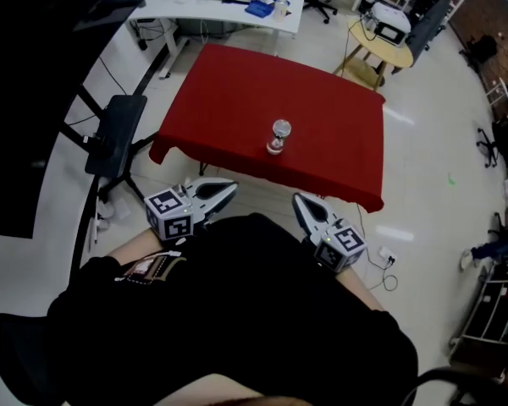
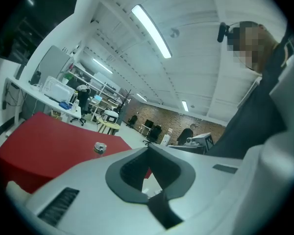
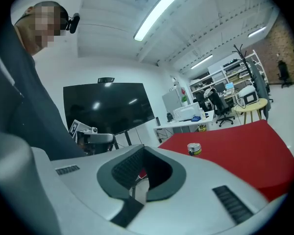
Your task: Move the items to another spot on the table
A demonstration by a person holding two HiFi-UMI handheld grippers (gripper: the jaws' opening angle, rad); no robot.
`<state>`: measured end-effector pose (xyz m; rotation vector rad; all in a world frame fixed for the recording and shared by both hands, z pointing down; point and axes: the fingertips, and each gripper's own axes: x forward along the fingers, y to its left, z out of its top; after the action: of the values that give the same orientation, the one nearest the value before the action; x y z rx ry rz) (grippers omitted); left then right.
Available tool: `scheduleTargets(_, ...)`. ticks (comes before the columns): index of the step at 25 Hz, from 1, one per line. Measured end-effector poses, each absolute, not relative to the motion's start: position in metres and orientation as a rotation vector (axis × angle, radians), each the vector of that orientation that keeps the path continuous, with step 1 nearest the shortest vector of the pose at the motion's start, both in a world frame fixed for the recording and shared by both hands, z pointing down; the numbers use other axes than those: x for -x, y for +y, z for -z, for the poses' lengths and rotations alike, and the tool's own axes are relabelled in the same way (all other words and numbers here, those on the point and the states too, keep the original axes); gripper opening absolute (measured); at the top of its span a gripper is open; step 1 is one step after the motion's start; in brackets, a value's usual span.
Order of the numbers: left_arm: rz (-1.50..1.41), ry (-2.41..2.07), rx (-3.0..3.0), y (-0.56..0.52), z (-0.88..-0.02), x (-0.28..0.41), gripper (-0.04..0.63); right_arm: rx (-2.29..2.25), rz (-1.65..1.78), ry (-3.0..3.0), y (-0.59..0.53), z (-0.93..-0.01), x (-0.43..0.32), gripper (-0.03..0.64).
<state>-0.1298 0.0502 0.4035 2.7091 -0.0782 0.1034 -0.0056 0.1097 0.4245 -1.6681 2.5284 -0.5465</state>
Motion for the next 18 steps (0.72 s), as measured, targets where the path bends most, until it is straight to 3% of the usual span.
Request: scheduleTargets(18, -0.145, -0.07, -2.664, 0.056, -0.409, 0.141, 0.002, 1.6, 0.567, 2.577, 0.109, -0.423, 0.027, 0.002)
